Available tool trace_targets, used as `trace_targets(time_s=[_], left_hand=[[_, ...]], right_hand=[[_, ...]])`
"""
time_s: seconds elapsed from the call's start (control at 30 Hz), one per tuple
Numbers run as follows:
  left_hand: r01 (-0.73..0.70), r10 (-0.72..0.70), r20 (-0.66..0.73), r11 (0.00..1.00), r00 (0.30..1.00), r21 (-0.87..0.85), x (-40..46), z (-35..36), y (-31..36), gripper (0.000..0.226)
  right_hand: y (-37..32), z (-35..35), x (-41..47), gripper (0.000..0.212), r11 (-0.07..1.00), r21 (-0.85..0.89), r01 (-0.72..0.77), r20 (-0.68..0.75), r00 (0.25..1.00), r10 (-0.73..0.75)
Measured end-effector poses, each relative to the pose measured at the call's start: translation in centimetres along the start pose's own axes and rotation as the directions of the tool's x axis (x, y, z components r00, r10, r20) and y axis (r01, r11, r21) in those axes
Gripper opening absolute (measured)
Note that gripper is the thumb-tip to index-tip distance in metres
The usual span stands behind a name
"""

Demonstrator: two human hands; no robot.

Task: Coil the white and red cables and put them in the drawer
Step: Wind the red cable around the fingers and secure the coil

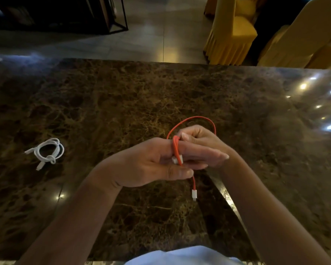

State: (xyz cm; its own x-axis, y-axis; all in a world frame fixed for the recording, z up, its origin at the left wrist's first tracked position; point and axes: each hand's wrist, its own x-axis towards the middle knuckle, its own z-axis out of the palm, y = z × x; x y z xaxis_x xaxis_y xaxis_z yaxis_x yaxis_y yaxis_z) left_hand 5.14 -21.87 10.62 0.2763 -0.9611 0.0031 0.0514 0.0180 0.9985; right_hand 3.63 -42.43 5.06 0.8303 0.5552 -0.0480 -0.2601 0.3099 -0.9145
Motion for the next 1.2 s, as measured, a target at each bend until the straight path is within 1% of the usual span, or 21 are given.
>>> trace_targets(time_s=[0.07,0.1,0.17,0.23,0.33,0.4,0.47,0.53,0.57,0.63,0.73,0.77,0.87,0.9,0.93,1.03,1.07,1.1,1.13,1.17,1.2], left_hand=[[0.037,-0.037,-0.005,0.999,0.999,-0.009,-0.3,-0.4,-0.1,0.057],[0.042,-0.042,-0.001,0.999,0.999,-0.021,-0.5,-0.5,-0.1,0.061],[0.037,-0.037,-0.001,0.998,0.999,-0.054,-0.6,-0.6,0.0,0.071],[0.010,-0.011,-0.011,0.996,1.000,-0.089,-0.6,-0.6,0.1,0.080],[-0.031,0.022,-0.078,0.993,0.997,-0.116,-0.2,-1.0,0.2,0.086],[0.015,-0.022,-0.151,0.999,0.988,-0.046,0.0,-1.7,-0.5,0.100],[0.065,-0.061,-0.217,0.998,0.974,0.009,0.0,-2.2,-1.5,0.101],[0.073,-0.072,-0.243,0.997,0.967,-0.005,-0.2,-2.7,-2.5,0.097],[0.090,-0.086,-0.252,0.996,0.964,0.003,-0.2,-3.0,-2.9,0.099],[0.132,-0.128,-0.263,0.991,0.956,-0.002,-0.6,-3.5,-3.6,0.111],[0.144,-0.170,-0.250,0.982,0.953,-0.119,-1.2,-4.0,-4.3,0.124],[0.151,-0.174,-0.256,0.983,0.951,-0.106,-0.9,-3.8,-4.3,0.129],[0.258,-0.266,-0.224,0.964,0.938,-0.063,0.2,-3.4,-4.3,0.169],[0.281,-0.289,-0.212,0.957,0.933,-0.070,0.4,-3.4,-5.0,0.171],[0.293,-0.301,-0.213,0.954,0.929,-0.070,0.4,-3.3,-5.4,0.162],[0.253,-0.257,-0.219,0.966,0.941,-0.047,-0.4,-2.1,-5.8,0.113],[0.279,-0.262,-0.266,0.960,0.928,0.026,-0.2,-1.4,-5.8,0.107],[0.315,-0.278,-0.317,0.946,0.907,0.072,-0.4,-1.0,-5.9,0.108],[0.308,-0.285,-0.171,0.943,0.943,0.125,-1.8,-0.8,-5.9,0.115],[0.302,-0.297,-0.082,0.951,0.951,0.067,-2.6,-0.9,-6.9,0.128],[0.270,-0.269,-0.024,0.962,0.963,0.032,-2.7,-0.9,-8.0,0.143]], right_hand=[[0.8,0.6,-0.3,0.028,1.000,-0.004,-0.007,-0.034,0.999,0.006],[1.1,0.9,-0.5,0.028,0.999,-0.032,-0.024,-0.068,0.997,0.022],[1.5,1.5,-0.8,0.039,0.991,-0.111,-0.075,-0.137,0.989,0.059],[1.8,1.7,-1.2,0.048,0.990,-0.103,-0.097,-0.166,0.983,0.079],[1.6,2.0,-1.7,0.047,0.989,-0.090,-0.117,-0.133,0.986,0.104],[1.0,2.5,-1.8,0.042,0.955,-0.235,-0.179,-0.183,0.973,0.138],[0.2,3.0,-1.7,0.029,0.830,-0.492,-0.264,-0.273,0.952,0.141],[-0.6,3.6,-1.5,0.026,0.595,-0.733,-0.330,-0.317,0.939,0.131],[-1.0,3.9,-1.4,0.025,0.480,-0.803,-0.353,-0.323,0.935,0.146],[-2.2,4.3,-1.7,0.021,0.353,-0.851,-0.389,-0.341,0.920,0.192],[-4.3,5.4,-2.0,0.018,0.241,-0.886,-0.397,-0.352,0.913,0.207],[-5.0,5.9,-2.0,0.018,0.213,-0.896,-0.390,-0.346,0.913,0.215],[-6.9,7.3,-1.7,0.018,0.142,-0.931,-0.336,-0.300,0.927,0.223],[-7.4,7.6,-1.6,0.017,0.112,-0.940,-0.321,-0.295,0.933,0.205],[-7.9,7.7,-1.6,0.017,0.089,-0.946,-0.313,-0.294,0.939,0.179],[-8.8,7.8,-1.4,0.019,0.012,-0.961,-0.275,-0.272,0.957,0.105],[-8.9,7.8,-1.2,0.020,-0.018,-0.966,-0.258,-0.259,0.962,0.088],[-9.1,7.9,-1.0,0.021,-0.044,-0.969,-0.242,-0.244,0.967,0.068],[-9.2,7.8,-0.8,0.021,-0.065,-0.973,-0.219,-0.223,0.974,0.049],[-9.4,7.7,-0.6,0.020,-0.073,-0.981,-0.179,-0.182,0.982,0.041],[-9.6,7.5,-0.4,0.020,-0.050,-0.991,-0.122,-0.124,0.991,0.043]])
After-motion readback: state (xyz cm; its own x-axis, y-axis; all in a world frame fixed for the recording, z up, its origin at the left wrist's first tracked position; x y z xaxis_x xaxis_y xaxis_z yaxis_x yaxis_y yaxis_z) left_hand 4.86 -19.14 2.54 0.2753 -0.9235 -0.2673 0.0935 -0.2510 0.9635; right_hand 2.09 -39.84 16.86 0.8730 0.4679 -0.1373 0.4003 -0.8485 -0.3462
